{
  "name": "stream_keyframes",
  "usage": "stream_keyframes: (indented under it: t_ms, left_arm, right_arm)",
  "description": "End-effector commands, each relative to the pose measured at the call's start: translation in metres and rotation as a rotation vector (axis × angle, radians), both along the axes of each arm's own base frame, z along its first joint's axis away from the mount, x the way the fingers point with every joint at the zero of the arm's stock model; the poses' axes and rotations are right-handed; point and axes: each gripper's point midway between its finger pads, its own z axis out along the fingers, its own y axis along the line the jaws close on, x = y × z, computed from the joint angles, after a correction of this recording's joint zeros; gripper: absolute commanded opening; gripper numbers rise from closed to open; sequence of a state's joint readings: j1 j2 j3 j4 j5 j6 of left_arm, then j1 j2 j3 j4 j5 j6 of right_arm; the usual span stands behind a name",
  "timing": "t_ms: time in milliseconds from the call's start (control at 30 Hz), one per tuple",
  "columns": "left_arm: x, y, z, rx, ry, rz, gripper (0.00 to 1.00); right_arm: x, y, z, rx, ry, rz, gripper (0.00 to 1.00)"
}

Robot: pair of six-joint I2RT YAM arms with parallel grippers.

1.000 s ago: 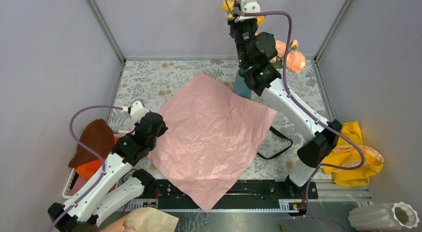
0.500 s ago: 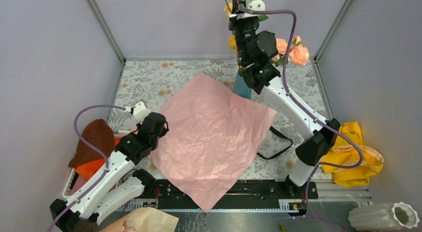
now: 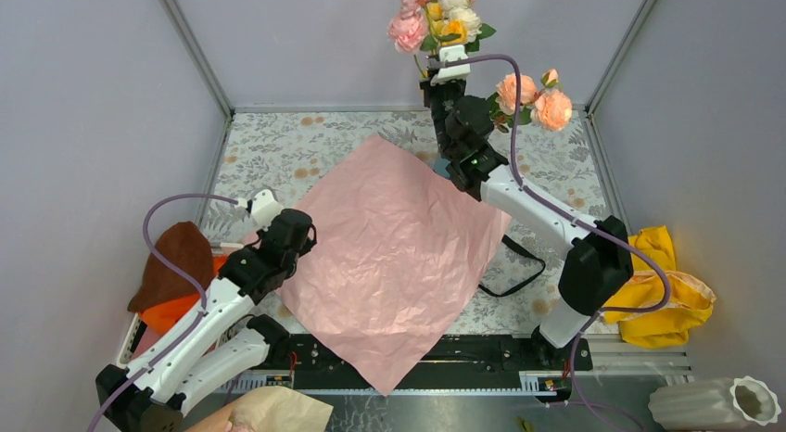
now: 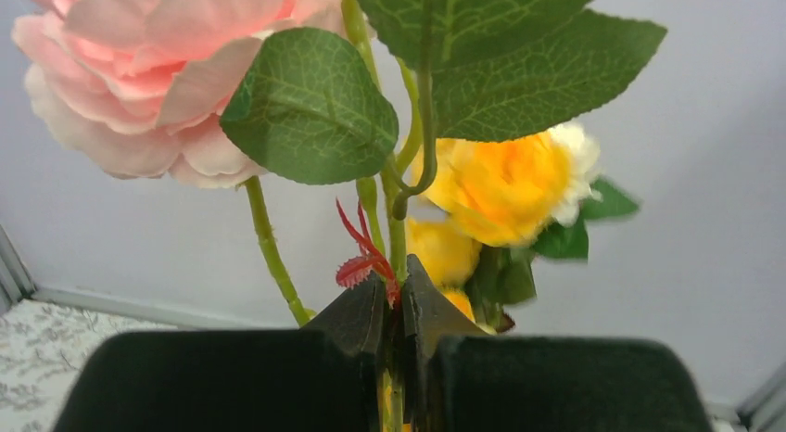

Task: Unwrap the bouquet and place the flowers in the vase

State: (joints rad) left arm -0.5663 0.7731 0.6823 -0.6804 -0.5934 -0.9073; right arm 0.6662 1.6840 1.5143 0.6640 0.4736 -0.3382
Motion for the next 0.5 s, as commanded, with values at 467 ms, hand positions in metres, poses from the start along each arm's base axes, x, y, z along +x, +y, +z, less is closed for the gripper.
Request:
stream_keyframes:
  t_ms: [467]
  left_arm:
    - [0.01, -0.007, -0.002, -0.033, -0.018, 0.011, 0.18]
  right_arm:
    - [-0.04, -0.061, -0.047, 0.183, 0.067, -0.118, 0.05]
